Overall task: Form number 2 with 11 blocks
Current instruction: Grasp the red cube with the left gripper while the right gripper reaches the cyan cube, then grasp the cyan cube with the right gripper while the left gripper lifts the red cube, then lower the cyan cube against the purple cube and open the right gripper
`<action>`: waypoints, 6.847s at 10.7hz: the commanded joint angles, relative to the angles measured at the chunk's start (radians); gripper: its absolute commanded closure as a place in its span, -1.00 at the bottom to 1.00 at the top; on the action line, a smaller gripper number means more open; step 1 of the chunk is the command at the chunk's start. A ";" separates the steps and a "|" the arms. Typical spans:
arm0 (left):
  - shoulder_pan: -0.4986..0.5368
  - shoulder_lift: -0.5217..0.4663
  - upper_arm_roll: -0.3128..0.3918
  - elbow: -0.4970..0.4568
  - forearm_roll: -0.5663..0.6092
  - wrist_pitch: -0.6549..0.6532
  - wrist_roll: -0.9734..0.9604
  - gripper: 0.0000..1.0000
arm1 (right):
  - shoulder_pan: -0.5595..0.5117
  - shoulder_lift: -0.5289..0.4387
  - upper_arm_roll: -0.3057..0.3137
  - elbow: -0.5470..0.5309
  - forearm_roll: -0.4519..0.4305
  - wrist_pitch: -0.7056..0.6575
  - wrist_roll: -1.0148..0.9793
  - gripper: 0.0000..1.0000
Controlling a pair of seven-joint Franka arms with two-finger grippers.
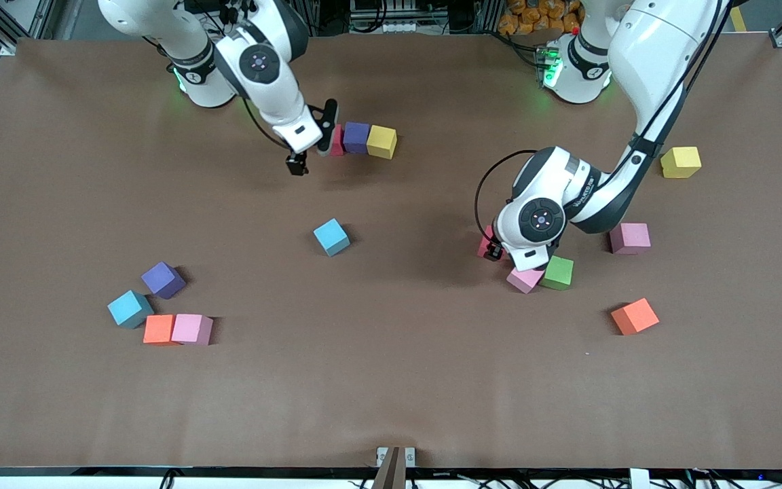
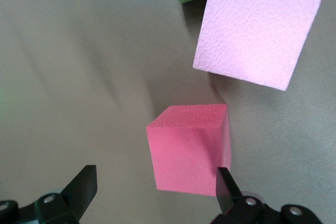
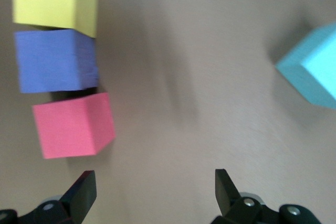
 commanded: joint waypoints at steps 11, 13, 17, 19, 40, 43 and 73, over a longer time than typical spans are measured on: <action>-0.004 0.007 0.008 -0.029 0.027 0.132 -0.056 -1.00 | -0.310 0.342 -0.093 0.550 0.264 -0.280 0.130 -1.00; -0.004 0.007 0.008 -0.045 0.030 0.155 -0.056 -1.00 | -0.203 0.376 -0.092 0.544 0.352 -0.188 0.208 -1.00; -0.004 0.007 0.008 -0.074 0.093 0.190 -0.090 -1.00 | -0.028 0.484 -0.089 0.535 0.358 0.046 0.420 -1.00; -0.004 0.009 0.008 -0.083 0.093 0.213 -0.091 -1.00 | -0.010 0.502 -0.074 0.471 0.358 0.158 0.420 -1.00; -0.017 0.009 -0.003 -0.126 0.116 0.302 0.122 -0.20 | 0.395 0.413 -0.224 0.322 0.413 0.137 1.090 1.00; -0.017 0.007 -0.003 -0.124 0.116 0.302 0.263 -0.13 | 0.551 0.418 -0.298 0.296 0.412 0.146 1.248 1.00; -0.017 0.011 0.003 -0.115 0.245 0.250 0.518 -0.15 | 0.824 0.565 -0.422 0.263 0.416 0.257 1.592 -1.00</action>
